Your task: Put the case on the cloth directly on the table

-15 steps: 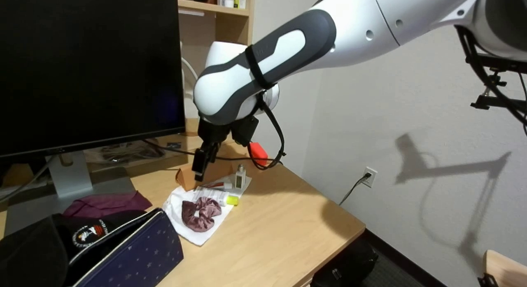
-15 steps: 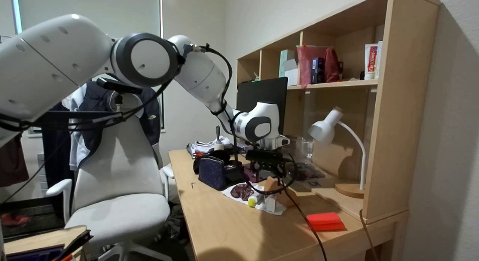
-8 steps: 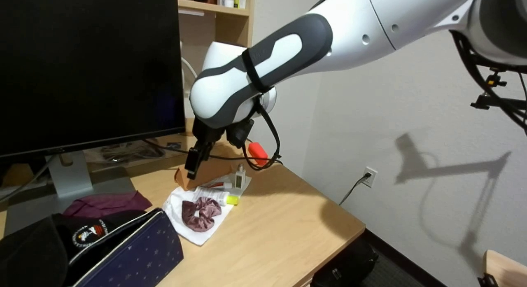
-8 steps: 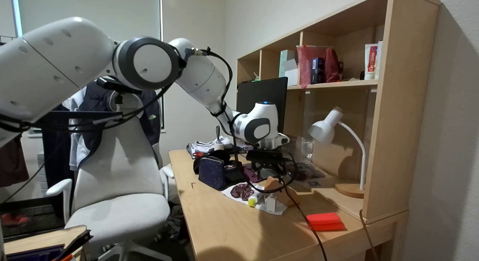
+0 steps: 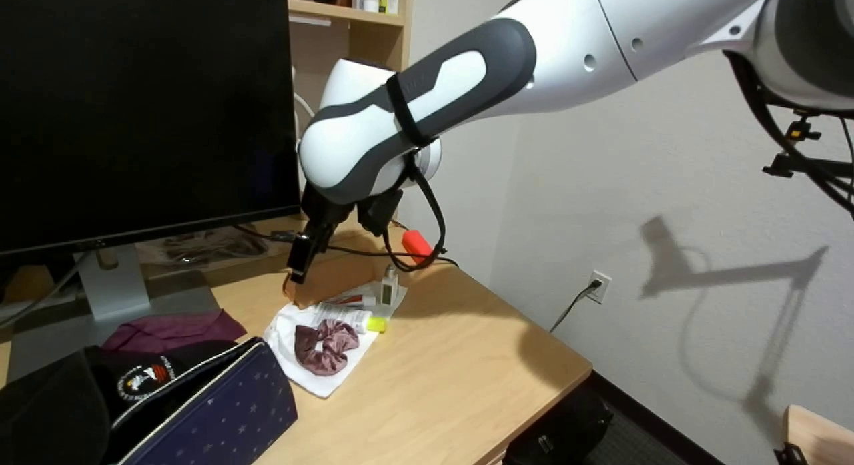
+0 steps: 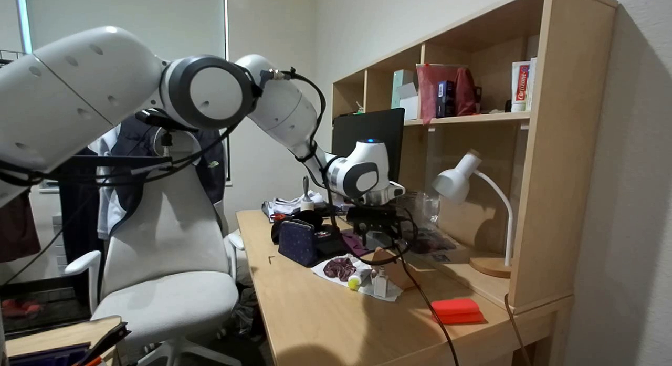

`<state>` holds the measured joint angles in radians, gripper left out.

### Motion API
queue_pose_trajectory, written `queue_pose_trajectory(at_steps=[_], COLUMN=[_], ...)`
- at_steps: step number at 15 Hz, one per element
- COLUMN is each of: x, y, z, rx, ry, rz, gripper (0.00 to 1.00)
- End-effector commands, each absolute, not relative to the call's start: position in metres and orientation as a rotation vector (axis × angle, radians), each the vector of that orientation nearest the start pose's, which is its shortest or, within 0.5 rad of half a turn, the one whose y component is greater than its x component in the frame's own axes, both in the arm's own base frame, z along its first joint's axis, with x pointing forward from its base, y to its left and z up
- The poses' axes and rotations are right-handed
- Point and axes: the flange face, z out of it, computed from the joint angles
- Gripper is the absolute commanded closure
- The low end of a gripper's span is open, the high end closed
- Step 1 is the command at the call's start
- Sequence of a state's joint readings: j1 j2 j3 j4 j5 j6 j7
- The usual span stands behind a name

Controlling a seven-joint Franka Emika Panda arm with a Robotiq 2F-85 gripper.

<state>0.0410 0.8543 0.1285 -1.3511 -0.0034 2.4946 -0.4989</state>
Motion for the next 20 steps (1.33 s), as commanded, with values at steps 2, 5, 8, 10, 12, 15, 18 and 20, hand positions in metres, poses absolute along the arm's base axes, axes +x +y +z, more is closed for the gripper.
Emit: queue_pose_trajectory(at_steps=[2,5,8,10,12,15,18,20], x=[0.771,0.767,0.766,0.764,0.764,0.762,0.762,0.763], y=[0.099,0.098,0.085,0.073,0.055,0.027,0.014,0.015], z=[0.231,0.216,0.214,0.214,0.211,0.202,0.198,0.198], rx=[-2.931,-2.895,-2.932,-2.960,-2.998,-3.035,-3.026,-3.009], ry=[-1.000,-1.053,-1.029,-0.983,-0.926,-0.829,-0.786,-0.797], rz=[-0.381,-0.252,-0.179,-0.153,-0.137,-0.100,-0.088,-0.088], gripper=[0.00,0.00,0.00,0.00,0.00,0.00,0.00,0.00])
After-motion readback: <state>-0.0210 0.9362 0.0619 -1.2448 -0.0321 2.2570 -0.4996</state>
